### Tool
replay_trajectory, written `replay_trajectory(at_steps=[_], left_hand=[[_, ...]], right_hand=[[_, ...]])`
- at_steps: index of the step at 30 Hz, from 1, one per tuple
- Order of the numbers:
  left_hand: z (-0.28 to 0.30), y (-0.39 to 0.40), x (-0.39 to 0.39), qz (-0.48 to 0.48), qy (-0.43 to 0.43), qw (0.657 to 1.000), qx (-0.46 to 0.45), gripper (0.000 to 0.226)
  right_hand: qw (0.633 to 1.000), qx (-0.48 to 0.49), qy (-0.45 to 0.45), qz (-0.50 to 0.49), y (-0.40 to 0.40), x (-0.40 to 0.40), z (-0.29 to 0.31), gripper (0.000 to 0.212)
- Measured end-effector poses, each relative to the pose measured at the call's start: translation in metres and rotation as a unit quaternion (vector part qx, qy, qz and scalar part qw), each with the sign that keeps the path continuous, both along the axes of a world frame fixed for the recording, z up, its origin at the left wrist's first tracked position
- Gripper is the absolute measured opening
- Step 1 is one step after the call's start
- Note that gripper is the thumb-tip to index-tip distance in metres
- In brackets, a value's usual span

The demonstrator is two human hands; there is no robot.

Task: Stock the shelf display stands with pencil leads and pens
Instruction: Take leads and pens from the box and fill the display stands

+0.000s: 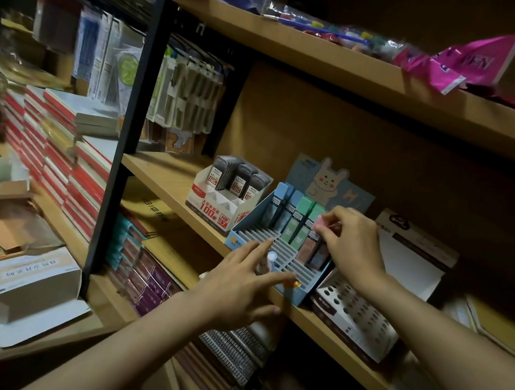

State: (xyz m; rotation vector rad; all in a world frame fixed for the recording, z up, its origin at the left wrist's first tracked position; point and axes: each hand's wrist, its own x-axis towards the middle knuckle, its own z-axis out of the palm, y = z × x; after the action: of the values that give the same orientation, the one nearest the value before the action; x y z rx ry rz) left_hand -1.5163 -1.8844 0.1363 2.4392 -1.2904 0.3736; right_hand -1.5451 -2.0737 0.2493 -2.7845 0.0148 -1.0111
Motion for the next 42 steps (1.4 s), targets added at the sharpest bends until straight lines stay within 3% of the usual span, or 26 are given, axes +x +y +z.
replay_trajectory(at_steps=[6, 11, 14, 18, 20, 22, 25, 29, 32, 35, 37, 39, 42], left_hand=[[0.006, 0.007, -0.004, -0.001, 0.02, 1.0, 0.008, 0.072], [0.006, 0.029, -0.013, -0.019, -0.051, 0.991, -0.119, 0.054], [-0.009, 0.049, -0.022, -0.019, 0.017, 0.986, -0.167, 0.031], [-0.057, 0.085, -0.04, 0.017, 0.197, 0.975, -0.096, 0.015], [-0.089, 0.108, -0.054, 0.055, 0.304, 0.951, -0.022, 0.015], [-0.12, 0.132, -0.073, 0.103, 0.417, 0.901, 0.059, 0.014], [-0.161, 0.163, -0.106, 0.186, 0.526, 0.827, 0.071, 0.009], [-0.207, 0.186, -0.139, 0.331, 0.569, 0.751, -0.052, 0.005], [-0.24, 0.173, -0.156, 0.431, 0.573, 0.654, -0.24, 0.006], [-0.274, 0.142, -0.171, 0.495, 0.577, 0.566, -0.32, 0.008], [-0.294, 0.125, -0.179, 0.543, 0.555, 0.55, -0.308, 0.011], [-0.309, 0.116, -0.185, 0.595, 0.504, 0.579, -0.239, 0.029], [-0.321, 0.117, -0.19, 0.599, 0.465, 0.631, -0.162, 0.053]], right_hand=[[1.0, -0.025, 0.002, -0.003, -0.001, -0.01, 0.004, 0.034], [0.994, 0.013, -0.061, 0.089, 0.013, -0.041, -0.006, 0.01], [0.983, 0.069, -0.031, 0.165, 0.038, -0.056, -0.038, 0.007], [0.958, 0.047, 0.075, 0.271, 0.082, -0.068, -0.096, 0.018], [0.939, 0.007, 0.147, 0.312, 0.103, -0.073, -0.129, 0.017], [0.913, -0.023, 0.226, 0.338, 0.118, -0.077, -0.165, 0.017], [0.868, -0.038, 0.367, 0.333, 0.133, -0.078, -0.225, 0.021], [0.824, 0.004, 0.492, 0.281, 0.149, -0.084, -0.292, 0.023], [0.807, 0.015, 0.533, 0.251, 0.16, -0.087, -0.331, 0.023], [0.815, 0.058, 0.54, 0.202, 0.164, -0.09, -0.362, 0.026], [0.821, 0.073, 0.542, 0.165, 0.163, -0.094, -0.381, 0.044], [0.817, 0.068, 0.553, 0.15, 0.163, -0.099, -0.398, 0.062], [0.808, 0.028, 0.574, 0.134, 0.162, -0.103, -0.42, 0.077]])
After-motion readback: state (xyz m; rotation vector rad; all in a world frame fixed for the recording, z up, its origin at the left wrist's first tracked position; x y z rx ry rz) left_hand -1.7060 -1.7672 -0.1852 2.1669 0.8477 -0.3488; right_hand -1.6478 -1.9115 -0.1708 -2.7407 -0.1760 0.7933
